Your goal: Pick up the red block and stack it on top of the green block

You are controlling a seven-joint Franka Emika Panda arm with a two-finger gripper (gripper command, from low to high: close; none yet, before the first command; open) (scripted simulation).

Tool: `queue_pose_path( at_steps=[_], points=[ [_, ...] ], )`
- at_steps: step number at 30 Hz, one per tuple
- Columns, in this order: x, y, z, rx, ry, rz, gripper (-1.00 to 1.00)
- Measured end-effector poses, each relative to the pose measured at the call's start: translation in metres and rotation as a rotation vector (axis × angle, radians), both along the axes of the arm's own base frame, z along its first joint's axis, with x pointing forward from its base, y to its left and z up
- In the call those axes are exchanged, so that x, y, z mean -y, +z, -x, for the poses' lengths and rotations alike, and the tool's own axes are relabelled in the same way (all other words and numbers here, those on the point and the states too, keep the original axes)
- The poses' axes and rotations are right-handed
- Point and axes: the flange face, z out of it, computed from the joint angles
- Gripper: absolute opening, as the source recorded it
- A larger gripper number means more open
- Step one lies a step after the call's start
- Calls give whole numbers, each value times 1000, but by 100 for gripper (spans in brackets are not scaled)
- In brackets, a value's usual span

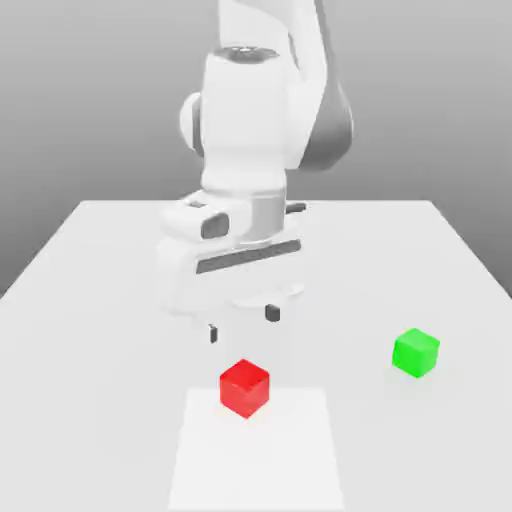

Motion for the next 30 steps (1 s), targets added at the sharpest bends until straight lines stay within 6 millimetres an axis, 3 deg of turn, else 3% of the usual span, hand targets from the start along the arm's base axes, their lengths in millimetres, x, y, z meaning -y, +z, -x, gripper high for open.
queue_pose_path(
  at_steps=[2, 9, 10, 17, 25, 30],
  points=[
    [0, -29, 18, -51, 56, -4, 0],
    [0, -88, 23, -67, 74, -4, 0],
    [1, -95, 24, -67, 74, -4, -100],
    [1, -97, 25, -69, 73, -5, -100],
    [0, -39, 25, -69, 75, -6, -100],
    [-51, -27, 24, -69, 225, 0, -100]
  ],
)
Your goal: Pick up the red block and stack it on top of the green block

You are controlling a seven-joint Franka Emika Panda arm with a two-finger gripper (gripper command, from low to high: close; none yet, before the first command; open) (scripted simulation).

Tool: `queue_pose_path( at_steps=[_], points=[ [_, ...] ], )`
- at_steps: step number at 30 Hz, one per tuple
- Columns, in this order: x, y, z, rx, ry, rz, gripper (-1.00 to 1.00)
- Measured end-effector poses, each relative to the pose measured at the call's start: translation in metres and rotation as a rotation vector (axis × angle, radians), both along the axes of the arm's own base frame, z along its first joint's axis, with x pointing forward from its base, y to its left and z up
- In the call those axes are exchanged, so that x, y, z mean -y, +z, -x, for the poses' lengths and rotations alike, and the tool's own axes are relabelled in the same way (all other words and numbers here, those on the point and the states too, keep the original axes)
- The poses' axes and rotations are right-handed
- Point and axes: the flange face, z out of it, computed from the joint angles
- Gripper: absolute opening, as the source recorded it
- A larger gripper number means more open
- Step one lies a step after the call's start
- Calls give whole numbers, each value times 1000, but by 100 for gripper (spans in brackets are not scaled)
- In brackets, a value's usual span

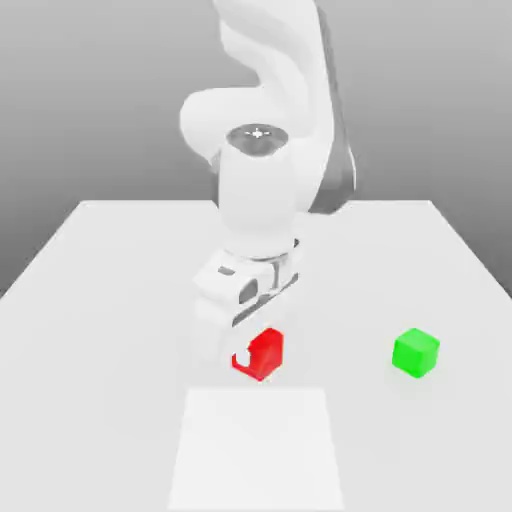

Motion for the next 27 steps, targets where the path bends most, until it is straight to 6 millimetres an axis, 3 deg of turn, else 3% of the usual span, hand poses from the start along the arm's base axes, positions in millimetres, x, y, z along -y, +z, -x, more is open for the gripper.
queue_pose_path(
  at_steps=[9, 18, 21, 26, 27],
  points=[
    [-108, 14, 25, 0, 319, 0, -100],
    [-202, 28, 85, -1, 638, -1, -100],
    [-217, 18, 97, 0, 692, 1, -100],
    [-219, -24, 99, 1, 700, 2, -100],
    [-219, -32, 99, 0, 700, 2, 100]
  ],
)
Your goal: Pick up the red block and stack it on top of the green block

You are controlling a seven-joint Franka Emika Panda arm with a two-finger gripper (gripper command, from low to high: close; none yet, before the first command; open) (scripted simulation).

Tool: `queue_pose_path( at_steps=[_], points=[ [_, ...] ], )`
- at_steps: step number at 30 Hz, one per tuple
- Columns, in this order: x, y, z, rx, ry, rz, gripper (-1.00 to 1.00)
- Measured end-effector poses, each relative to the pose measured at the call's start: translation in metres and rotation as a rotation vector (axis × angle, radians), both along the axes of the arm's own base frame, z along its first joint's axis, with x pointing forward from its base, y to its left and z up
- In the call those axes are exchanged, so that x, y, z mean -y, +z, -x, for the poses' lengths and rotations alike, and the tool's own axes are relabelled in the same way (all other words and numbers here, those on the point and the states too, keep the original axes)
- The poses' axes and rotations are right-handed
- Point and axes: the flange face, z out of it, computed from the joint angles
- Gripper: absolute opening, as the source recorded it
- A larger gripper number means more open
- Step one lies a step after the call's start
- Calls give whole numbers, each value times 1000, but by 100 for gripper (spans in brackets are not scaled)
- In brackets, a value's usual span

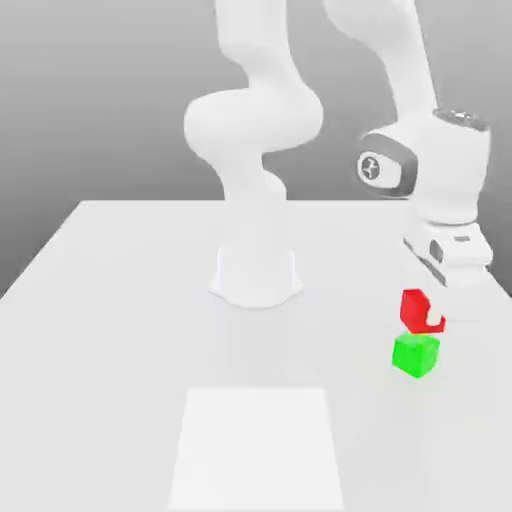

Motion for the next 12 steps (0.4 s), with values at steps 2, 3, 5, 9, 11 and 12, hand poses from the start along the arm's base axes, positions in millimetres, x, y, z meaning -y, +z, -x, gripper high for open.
queue_pose_path(
  at_steps=[2, 3, 5, 9, 11, 12],
  points=[
    [1, 0, -1, 0, -4, 0, 100],
    [1, 0, -1, 0, -4, 0, 100],
    [1, 0, -1, 0, -4, 0, 100],
    [-2, 12, 0, 2, 3, 0, 100],
    [-1, 29, -1, 3, 1, 0, 100],
    [-1, 37, -1, 3, 0, 0, 100]
  ],
)
